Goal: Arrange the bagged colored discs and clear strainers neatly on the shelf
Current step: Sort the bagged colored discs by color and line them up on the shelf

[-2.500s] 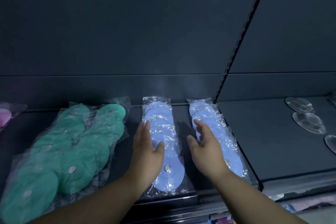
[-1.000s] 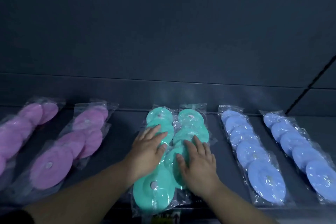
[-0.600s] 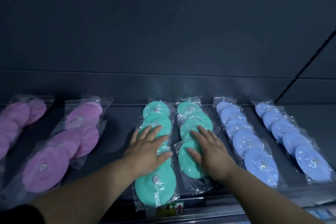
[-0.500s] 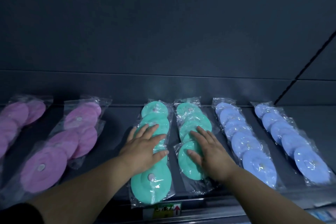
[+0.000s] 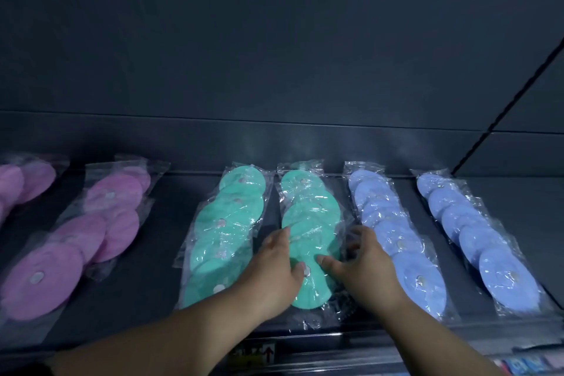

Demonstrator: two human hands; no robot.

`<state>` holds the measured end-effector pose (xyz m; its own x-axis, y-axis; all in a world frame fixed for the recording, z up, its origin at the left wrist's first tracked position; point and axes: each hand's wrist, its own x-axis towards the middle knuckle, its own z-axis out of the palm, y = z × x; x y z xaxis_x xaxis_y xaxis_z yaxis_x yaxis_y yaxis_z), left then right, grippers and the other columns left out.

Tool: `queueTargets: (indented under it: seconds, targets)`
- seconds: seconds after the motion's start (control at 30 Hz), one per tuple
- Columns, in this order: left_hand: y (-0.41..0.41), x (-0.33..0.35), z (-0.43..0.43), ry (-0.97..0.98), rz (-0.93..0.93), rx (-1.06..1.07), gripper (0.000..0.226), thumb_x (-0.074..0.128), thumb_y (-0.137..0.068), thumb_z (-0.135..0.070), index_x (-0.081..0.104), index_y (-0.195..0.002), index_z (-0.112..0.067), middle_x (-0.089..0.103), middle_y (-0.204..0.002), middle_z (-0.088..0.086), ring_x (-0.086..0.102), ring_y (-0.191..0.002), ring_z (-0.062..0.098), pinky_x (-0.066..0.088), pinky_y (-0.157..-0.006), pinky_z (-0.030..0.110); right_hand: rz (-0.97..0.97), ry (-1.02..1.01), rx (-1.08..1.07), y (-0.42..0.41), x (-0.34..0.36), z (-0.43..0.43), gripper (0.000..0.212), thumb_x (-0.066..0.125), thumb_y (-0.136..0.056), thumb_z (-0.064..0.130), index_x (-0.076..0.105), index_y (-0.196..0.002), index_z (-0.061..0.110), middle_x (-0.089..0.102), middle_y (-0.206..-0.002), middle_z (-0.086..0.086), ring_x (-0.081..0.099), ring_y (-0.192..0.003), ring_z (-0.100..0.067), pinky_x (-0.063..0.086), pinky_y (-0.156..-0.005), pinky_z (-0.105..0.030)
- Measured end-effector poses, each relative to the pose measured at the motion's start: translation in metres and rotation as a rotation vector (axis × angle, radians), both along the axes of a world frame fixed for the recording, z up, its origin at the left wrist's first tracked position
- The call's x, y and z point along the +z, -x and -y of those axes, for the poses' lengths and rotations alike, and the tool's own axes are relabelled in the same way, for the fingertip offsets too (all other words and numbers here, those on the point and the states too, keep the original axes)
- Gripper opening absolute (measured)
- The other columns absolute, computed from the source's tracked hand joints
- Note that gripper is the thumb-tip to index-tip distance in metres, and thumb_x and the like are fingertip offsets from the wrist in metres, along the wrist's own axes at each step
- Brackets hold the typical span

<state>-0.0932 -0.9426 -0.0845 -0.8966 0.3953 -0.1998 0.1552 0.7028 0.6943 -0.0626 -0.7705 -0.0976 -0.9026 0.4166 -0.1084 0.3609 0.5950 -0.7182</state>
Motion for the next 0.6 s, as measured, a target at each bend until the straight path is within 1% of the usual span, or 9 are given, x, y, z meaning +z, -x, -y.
queueTargets:
  seconds: [0.13, 0.2, 0.27, 0.33, 0.37, 0.43, 0.5, 0.57, 0.6]
  targets:
    - [0.003, 0.001, 0.001, -0.010, 0.016, 0.086, 0.073, 0.060, -0.090, -0.035, 0.018, -0.149, -0.022, 0.030, -0.146, -0.001, 0.046, -0.123, 0.017, 0.039, -0.105, 0.030, 0.006, 0.088, -0.033, 0.002, 0.003, -0.011, 0.056, 0.080, -0.075, 0.028, 0.045, -0.118, 0.024, 0.060, -0.090, 0.014, 0.063, -0.086, -0.015, 0.043, -0.075, -0.025]
    - [0.004, 0.004, 0.002, -0.010, 0.041, 0.102, 0.071, 0.065, -0.088, -0.034, 0.026, -0.146, -0.022, 0.044, -0.136, 0.000, 0.050, -0.113, 0.014, 0.042, -0.094, 0.024, 0.029, 0.086, -0.017, 0.002, 0.003, -0.017, 0.047, 0.071, -0.084, 0.027, 0.046, -0.123, 0.019, 0.063, -0.086, 0.013, 0.062, -0.082, -0.014, 0.042, -0.066, -0.022]
    - [0.005, 0.007, 0.001, -0.019, 0.077, 0.106, 0.062, 0.067, -0.086, -0.034, 0.038, -0.140, -0.022, 0.055, -0.127, 0.000, 0.053, -0.103, 0.011, 0.040, -0.084, 0.019, 0.042, 0.073, -0.002, 0.000, 0.003, -0.019, 0.039, 0.064, -0.089, 0.027, 0.046, -0.123, 0.017, 0.065, -0.084, 0.011, 0.061, -0.077, -0.012, 0.039, -0.058, -0.014]
    - [0.007, 0.011, 0.000, -0.067, 0.117, 0.134, 0.050, 0.067, -0.088, -0.031, 0.050, -0.133, -0.020, 0.059, -0.123, 0.000, 0.056, -0.101, 0.011, 0.042, -0.087, 0.020, 0.029, 0.064, 0.005, -0.003, 0.005, -0.021, 0.030, 0.060, -0.092, 0.029, 0.049, -0.118, 0.019, 0.063, -0.082, 0.011, 0.059, -0.072, -0.006, 0.036, -0.054, -0.007]
    - [0.008, 0.014, 0.000, -0.119, 0.152, 0.166, 0.046, 0.066, -0.089, -0.029, 0.053, -0.132, -0.017, 0.060, -0.122, 0.000, 0.056, -0.103, 0.011, 0.042, -0.091, 0.021, 0.013, 0.071, 0.002, -0.005, 0.009, -0.020, 0.026, 0.059, -0.092, 0.030, 0.050, -0.114, 0.021, 0.063, -0.082, 0.013, 0.057, -0.071, -0.001, 0.037, -0.053, -0.007]
    - [0.013, 0.018, 0.001, -0.260, 0.227, 0.246, 0.042, 0.063, -0.091, -0.027, 0.055, -0.130, -0.014, 0.060, -0.122, 0.000, 0.057, -0.105, 0.012, 0.043, -0.092, 0.025, -0.031, 0.129, -0.024, -0.004, 0.015, -0.021, 0.023, 0.059, -0.091, 0.036, 0.051, -0.108, 0.022, 0.063, -0.086, 0.016, 0.056, -0.074, 0.005, 0.038, -0.055, -0.006]
    - [0.020, 0.023, 0.002, -0.420, 0.287, 0.342, 0.028, 0.060, -0.093, -0.026, 0.060, -0.118, -0.015, 0.062, -0.116, 0.003, 0.059, -0.096, 0.013, 0.049, -0.085, 0.031, -0.089, 0.196, -0.069, -0.003, 0.023, -0.020, 0.032, 0.062, -0.088, 0.043, 0.051, -0.109, 0.023, 0.062, -0.089, 0.018, 0.057, -0.079, 0.005, 0.038, -0.063, -0.009]
    - [0.019, 0.029, -0.002, -0.612, 0.389, 0.439, 0.010, 0.058, -0.094, -0.021, 0.058, -0.098, -0.012, 0.059, -0.103, 0.012, 0.058, -0.085, 0.019, 0.056, -0.082, 0.038, -0.071, 0.349, -0.114, 0.000, 0.030, -0.016, 0.045, 0.067, -0.081, 0.050, 0.048, -0.111, 0.023, 0.062, -0.095, 0.015, 0.062, -0.086, -0.003, 0.046, -0.075, -0.019]
    - [0.016, 0.031, -0.005, -0.695, 0.454, 0.468, 0.008, 0.057, -0.095, -0.018, 0.055, -0.092, -0.010, 0.058, -0.098, 0.015, 0.058, -0.083, 0.022, 0.057, -0.083, 0.039, -0.035, 0.487, -0.133, 0.002, 0.031, -0.015, 0.052, 0.071, -0.077, 0.053, 0.050, -0.110, 0.020, 0.065, -0.098, 0.009, 0.066, -0.089, -0.011, 0.051, -0.082, -0.027]
